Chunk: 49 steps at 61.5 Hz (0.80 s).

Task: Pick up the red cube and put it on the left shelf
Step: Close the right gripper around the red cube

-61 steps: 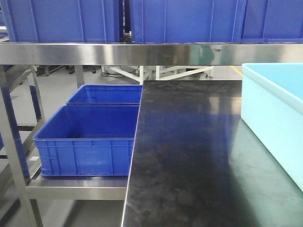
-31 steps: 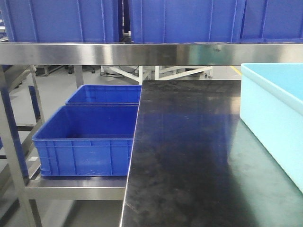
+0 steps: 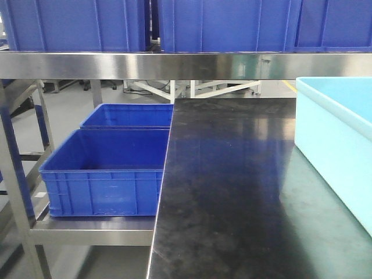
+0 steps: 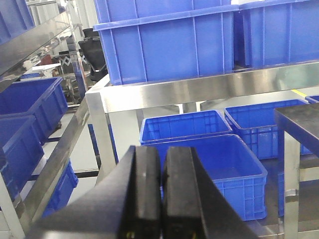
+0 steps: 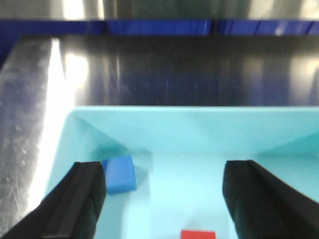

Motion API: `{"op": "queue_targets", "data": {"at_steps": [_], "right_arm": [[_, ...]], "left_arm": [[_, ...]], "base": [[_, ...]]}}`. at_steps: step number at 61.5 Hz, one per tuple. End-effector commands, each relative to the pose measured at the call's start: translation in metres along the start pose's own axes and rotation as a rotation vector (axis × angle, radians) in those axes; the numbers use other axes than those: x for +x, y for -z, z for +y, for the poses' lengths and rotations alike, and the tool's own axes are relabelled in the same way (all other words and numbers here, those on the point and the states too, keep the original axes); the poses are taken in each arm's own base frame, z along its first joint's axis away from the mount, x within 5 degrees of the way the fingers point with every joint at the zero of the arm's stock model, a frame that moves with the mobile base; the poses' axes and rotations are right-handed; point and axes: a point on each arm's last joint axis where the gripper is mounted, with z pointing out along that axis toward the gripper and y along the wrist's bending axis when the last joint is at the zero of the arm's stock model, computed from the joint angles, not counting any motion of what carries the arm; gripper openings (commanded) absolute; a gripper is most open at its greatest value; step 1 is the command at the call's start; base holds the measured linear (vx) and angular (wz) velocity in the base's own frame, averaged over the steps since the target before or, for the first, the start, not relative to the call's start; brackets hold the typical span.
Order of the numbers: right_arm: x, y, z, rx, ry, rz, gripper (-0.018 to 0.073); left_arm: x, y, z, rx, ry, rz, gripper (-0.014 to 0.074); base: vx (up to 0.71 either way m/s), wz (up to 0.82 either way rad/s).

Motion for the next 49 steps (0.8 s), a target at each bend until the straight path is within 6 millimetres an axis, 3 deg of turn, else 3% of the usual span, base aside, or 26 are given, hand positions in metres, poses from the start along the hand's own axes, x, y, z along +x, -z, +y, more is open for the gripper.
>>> {"op": "queue_targets", "data": {"at_steps": [1,31,49], "right_arm": [[-0.017,0.002,0.0,0.009,0.013,-0.03,0.0604],[0.007,-0.034,-0.006,0.081,0.061,0.294,0.0604],[0.012,-0.049,-0.012,0.116,0.084,0.35,0.0604]], "left_arm": [[0.001,-0.001,0.0,-0.013,0.009,-0.052,0.0106],[0.001,-0.001,0.0,-0.013,0.009,-0.052,0.0106],[0.001,-0.001,0.0,-0.013,0.009,-0.052,0.0106]], "base": [[0.0,0.0],[0.0,0.0],[0.0,0.0]]}}
